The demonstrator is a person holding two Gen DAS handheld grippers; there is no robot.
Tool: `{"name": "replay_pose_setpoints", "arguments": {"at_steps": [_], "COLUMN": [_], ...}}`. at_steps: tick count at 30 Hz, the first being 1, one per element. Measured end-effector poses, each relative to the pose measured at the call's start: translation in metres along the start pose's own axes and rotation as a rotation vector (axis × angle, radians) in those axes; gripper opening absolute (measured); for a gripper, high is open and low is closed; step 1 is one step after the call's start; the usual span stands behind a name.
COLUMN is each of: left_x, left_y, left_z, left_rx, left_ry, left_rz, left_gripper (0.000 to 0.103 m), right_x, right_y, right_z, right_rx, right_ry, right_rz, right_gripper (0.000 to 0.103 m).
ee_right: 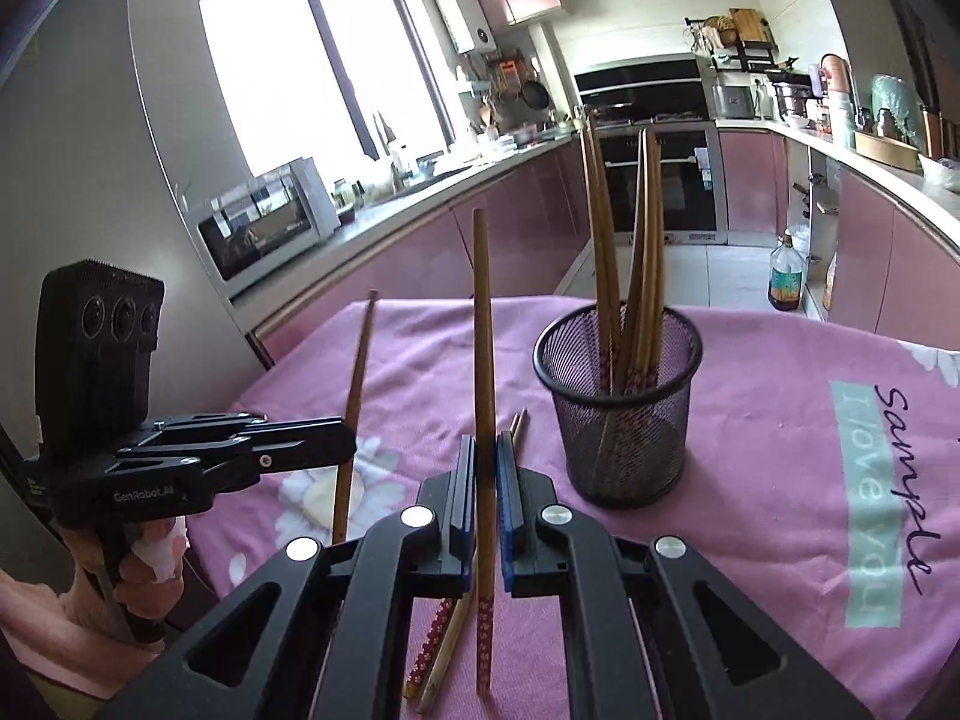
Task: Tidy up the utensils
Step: 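Lift both held chopsticks upright and carry them over the mesh cup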
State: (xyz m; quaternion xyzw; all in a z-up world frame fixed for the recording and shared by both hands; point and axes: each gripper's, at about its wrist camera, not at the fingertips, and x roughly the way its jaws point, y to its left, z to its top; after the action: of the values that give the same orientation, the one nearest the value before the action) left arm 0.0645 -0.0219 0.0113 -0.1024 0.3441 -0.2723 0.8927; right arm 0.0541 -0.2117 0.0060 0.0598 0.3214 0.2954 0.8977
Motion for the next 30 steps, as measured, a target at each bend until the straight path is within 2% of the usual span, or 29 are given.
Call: {"name": "replay_pose_setpoints", "arguments": {"at_steps": [6,15,30], "left_x": [-0.020,-0.036,-0.028], "left_y": [-0.004,-0.012,-0.033], "left_z": [0.015,0.041,0.079], "left_rx": [0.005,0.011,0.073], "left_ry": [-0.062,-0.153,-0.197], "left_rz": [-0.045,-0.049,-0.024], "left_gripper": [0.007,0.007,0.007], "right_x": [-0.013,-0.024,-0.040], "right_y": [-0.002,-0.002,-0.001], "right_z": [0.009,0.026,0.049], "right_rx": [-0.002,-0.024,-0.068], "right_ry": [-0.050,-0.108,-0.181], "right_rz": [0.001,-0.007,-0.056], "right_gripper": [0.005,0.005,0.005]}}
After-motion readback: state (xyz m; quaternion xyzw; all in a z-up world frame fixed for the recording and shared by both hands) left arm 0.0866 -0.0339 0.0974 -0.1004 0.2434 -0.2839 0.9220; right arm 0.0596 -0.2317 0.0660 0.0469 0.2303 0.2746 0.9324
